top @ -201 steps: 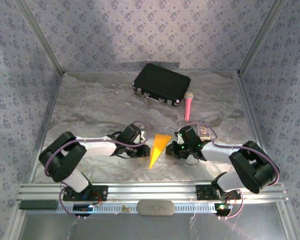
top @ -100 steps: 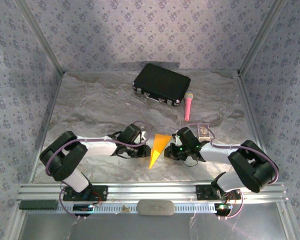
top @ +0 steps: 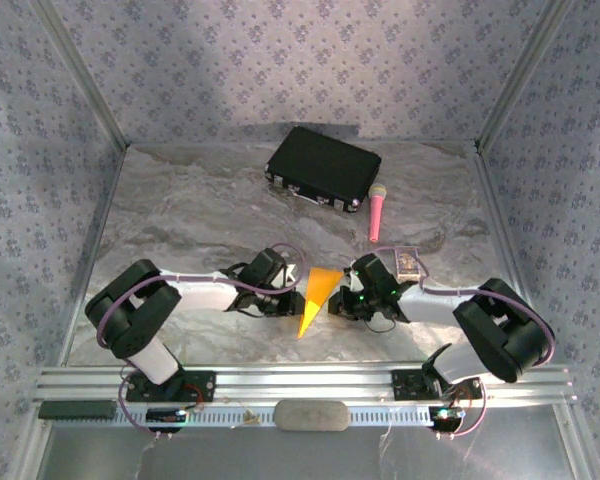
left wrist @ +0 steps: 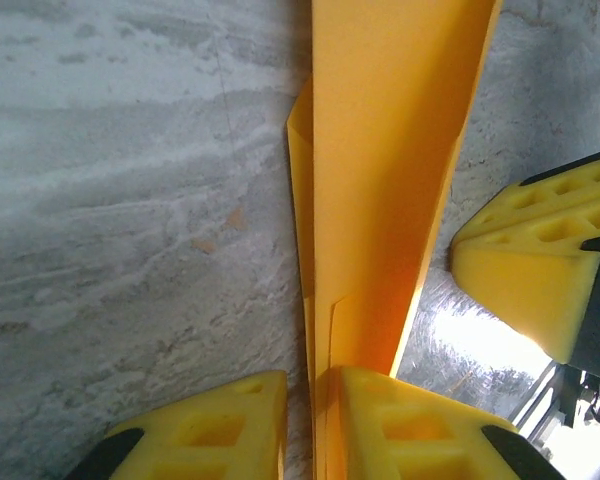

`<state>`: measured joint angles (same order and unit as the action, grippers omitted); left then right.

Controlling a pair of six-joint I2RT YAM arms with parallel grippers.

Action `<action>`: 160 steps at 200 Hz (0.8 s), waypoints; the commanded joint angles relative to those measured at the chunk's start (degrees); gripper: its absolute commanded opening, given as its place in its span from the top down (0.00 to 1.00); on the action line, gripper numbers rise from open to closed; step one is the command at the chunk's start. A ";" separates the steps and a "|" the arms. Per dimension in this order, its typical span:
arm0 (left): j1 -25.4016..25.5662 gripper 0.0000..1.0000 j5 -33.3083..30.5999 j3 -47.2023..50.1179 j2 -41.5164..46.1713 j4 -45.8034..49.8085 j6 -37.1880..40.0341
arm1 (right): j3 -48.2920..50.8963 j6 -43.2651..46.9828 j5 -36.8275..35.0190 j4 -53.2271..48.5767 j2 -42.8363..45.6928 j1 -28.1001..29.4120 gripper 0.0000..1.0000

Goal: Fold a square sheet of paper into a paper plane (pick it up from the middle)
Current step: Fold the wing for the fifth time at the center of the table, then move the paper plane to the center of the table.

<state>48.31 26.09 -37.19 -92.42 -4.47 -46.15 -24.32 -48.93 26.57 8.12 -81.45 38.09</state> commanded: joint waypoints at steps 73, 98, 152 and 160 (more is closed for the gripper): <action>0.89 0.79 4.79 -1.66 -2.21 -4.03 0.18 | -1.72 -0.88 2.69 2.76 -4.49 2.82 0.92; 1.11 0.78 5.53 -1.83 -3.10 -4.80 -0.12 | -1.75 -0.93 2.78 2.98 -4.95 3.05 0.92; 1.54 0.79 6.49 -2.23 -3.77 -6.06 -0.41 | -1.61 -1.22 3.16 3.83 -5.48 3.15 0.92; 1.59 0.79 6.60 -2.26 -3.94 -6.48 -0.58 | -1.53 -1.30 3.18 3.99 -5.52 3.15 0.92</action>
<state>49.52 30.89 -38.02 -95.04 -9.17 -46.19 -25.39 -49.32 28.36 9.06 -83.66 38.41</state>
